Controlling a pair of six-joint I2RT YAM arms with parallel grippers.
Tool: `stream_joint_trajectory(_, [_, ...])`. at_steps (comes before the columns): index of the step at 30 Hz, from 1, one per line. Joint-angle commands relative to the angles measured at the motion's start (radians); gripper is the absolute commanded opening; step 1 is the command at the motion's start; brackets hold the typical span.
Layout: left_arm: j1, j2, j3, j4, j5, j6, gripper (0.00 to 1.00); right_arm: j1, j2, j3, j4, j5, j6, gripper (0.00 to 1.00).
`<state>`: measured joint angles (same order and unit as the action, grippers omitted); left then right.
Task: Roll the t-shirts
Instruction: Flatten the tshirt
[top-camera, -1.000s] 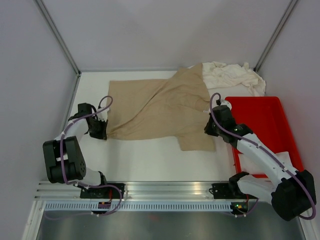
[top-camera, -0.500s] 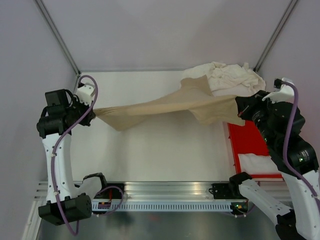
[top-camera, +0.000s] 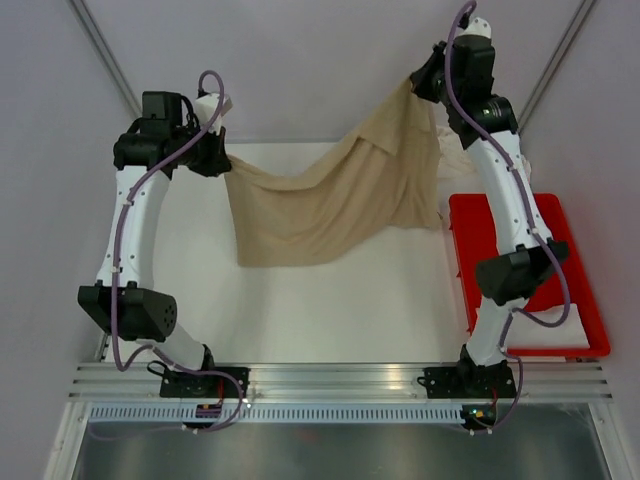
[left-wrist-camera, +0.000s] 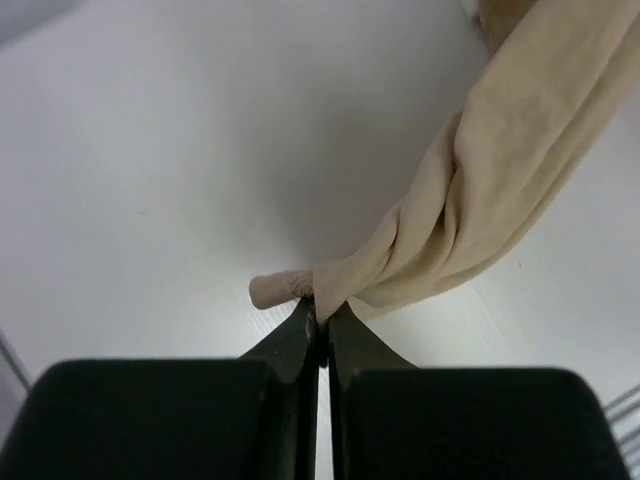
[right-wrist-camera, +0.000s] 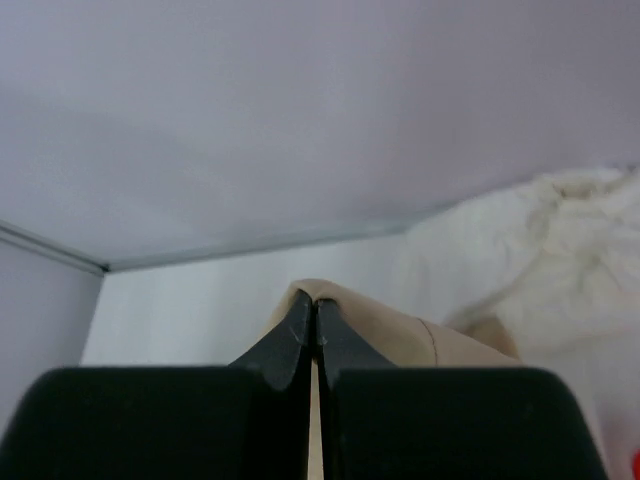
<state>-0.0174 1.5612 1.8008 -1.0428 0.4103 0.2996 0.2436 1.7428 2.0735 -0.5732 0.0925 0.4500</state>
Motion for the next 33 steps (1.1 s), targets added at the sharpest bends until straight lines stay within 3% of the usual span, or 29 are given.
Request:
stream_joint_trajectory(1, [-0.006,0.069,0.272,0.081,-0.169,-0.118,0.02,-0.040,0.212,0.498,0.067,-0.088,0.059,0.00])
stream_joint_trajectory(2, [0.000,0.100,0.414,0.089,-0.206,-0.131,0.02,-0.047,0.281,0.674,0.093,-0.126,0.106,0.00])
stream_joint_trajectory(3, [0.010,0.121,0.480,0.096,-0.232,-0.143,0.02,-0.058,0.276,0.694,0.139,-0.149,0.130,0.00])
stream_joint_trajectory(4, [0.049,0.141,0.543,0.101,-0.248,-0.157,0.02,-0.084,0.246,0.662,0.201,-0.169,0.166,0.00])
stream_joint_trajectory(6, [0.092,0.181,0.676,0.119,-0.278,-0.166,0.02,-0.136,0.088,0.412,0.428,-0.175,0.240,0.00])
stream_joint_trajectory(7, [0.106,0.180,0.690,0.134,-0.289,-0.165,0.02,-0.156,0.046,0.345,0.471,-0.166,0.243,0.00])
stream_joint_trajectory(9, [0.146,0.162,0.666,0.174,-0.292,-0.145,0.02,-0.219,0.008,0.365,0.432,-0.175,0.240,0.00])
stream_joint_trajectory(12, [0.178,0.111,0.548,0.176,-0.224,-0.123,0.02,-0.275,-0.037,0.323,0.365,-0.258,0.218,0.00])
stream_joint_trajectory(17, [0.189,-0.065,0.107,0.216,-0.131,-0.056,0.02,-0.267,-0.260,-0.255,0.392,-0.358,0.225,0.00])
stream_joint_trajectory(18, [0.194,-0.094,0.042,0.222,-0.117,-0.030,0.02,-0.250,-0.296,-0.446,0.403,-0.358,0.213,0.00])
stream_joint_trajectory(23, [0.237,-0.211,-0.375,0.253,-0.081,0.084,0.02,-0.103,-0.471,-0.925,0.366,-0.313,0.185,0.00])
stream_joint_trajectory(24, [0.246,-0.233,-0.430,0.254,-0.071,0.101,0.02,-0.087,-0.494,-1.081,0.368,-0.291,0.199,0.00])
stream_joint_trajectory(27, [0.284,-0.231,-0.672,0.259,-0.045,0.179,0.02,-0.055,-0.574,-1.328,0.395,-0.260,0.236,0.00])
stream_joint_trajectory(32, [0.397,-0.106,-0.816,0.264,-0.028,0.275,0.02,-0.018,-0.626,-1.506,0.395,-0.258,0.240,0.00])
stream_joint_trajectory(33, [0.418,-0.086,-0.825,0.259,-0.024,0.285,0.11,-0.014,-0.628,-1.532,0.401,-0.260,0.240,0.00])
